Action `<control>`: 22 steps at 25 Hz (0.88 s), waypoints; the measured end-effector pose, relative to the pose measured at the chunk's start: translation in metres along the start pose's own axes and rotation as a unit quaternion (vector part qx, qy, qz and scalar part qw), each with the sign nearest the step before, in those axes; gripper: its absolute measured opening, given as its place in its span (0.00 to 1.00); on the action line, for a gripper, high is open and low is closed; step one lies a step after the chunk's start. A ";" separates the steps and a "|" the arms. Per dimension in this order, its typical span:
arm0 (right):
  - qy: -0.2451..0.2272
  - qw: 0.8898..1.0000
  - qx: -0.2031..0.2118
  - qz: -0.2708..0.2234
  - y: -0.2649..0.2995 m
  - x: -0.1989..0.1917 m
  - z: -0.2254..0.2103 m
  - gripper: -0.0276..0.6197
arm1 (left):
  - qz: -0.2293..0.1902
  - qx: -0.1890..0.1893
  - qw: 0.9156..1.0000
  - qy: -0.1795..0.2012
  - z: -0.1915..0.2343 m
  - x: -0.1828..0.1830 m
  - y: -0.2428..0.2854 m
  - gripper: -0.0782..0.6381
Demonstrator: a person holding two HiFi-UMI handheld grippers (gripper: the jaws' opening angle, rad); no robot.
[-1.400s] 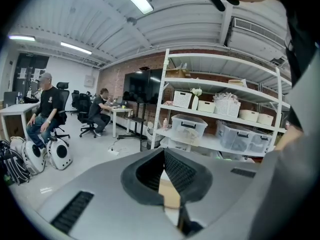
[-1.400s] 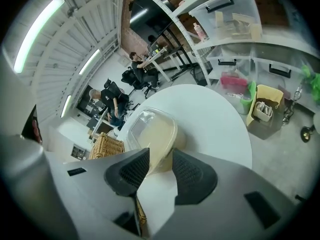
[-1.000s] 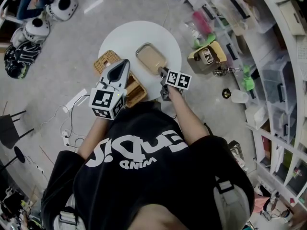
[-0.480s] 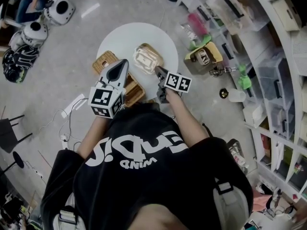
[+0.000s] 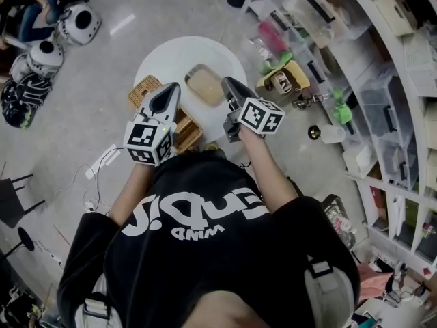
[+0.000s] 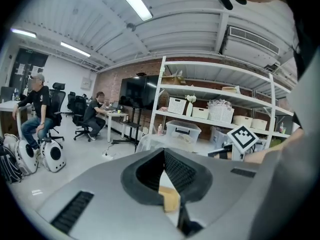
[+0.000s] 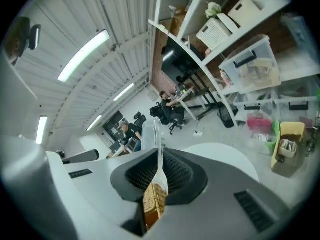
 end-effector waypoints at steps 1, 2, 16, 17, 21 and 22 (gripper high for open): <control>-0.010 1.000 0.003 -0.013 -0.006 0.010 0.006 0.09 | -0.002 -0.001 1.000 0.000 -0.001 0.002 0.000 0.11; -0.022 0.999 0.005 -0.027 -0.012 0.020 0.012 0.09 | -0.004 -0.002 1.000 0.000 -0.003 0.003 0.000 0.11; -0.169 0.978 -0.044 -0.115 -0.104 0.061 0.063 0.09 | -0.022 -0.011 1.000 -0.004 -0.012 0.014 -0.005 0.11; -0.178 0.976 -0.050 -0.117 -0.110 0.059 0.064 0.09 | -0.023 -0.011 1.000 -0.005 -0.013 0.014 -0.005 0.11; -0.209 0.967 -0.076 -0.124 -0.127 0.048 0.064 0.09 | -0.026 -0.013 1.000 -0.003 -0.014 0.011 -0.006 0.11; -0.213 0.965 -0.084 -0.128 -0.129 0.046 0.062 0.09 | -0.025 -0.013 1.000 -0.003 -0.014 0.012 -0.007 0.11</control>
Point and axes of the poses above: the fingertips, and each gripper's own axes: y forward along the fingers, z to its left, x out of its top, the point moved 4 cm from there along -y, backward along the fingers, and after that the axes turned 1 degree about -z, right-handed, at the moved point
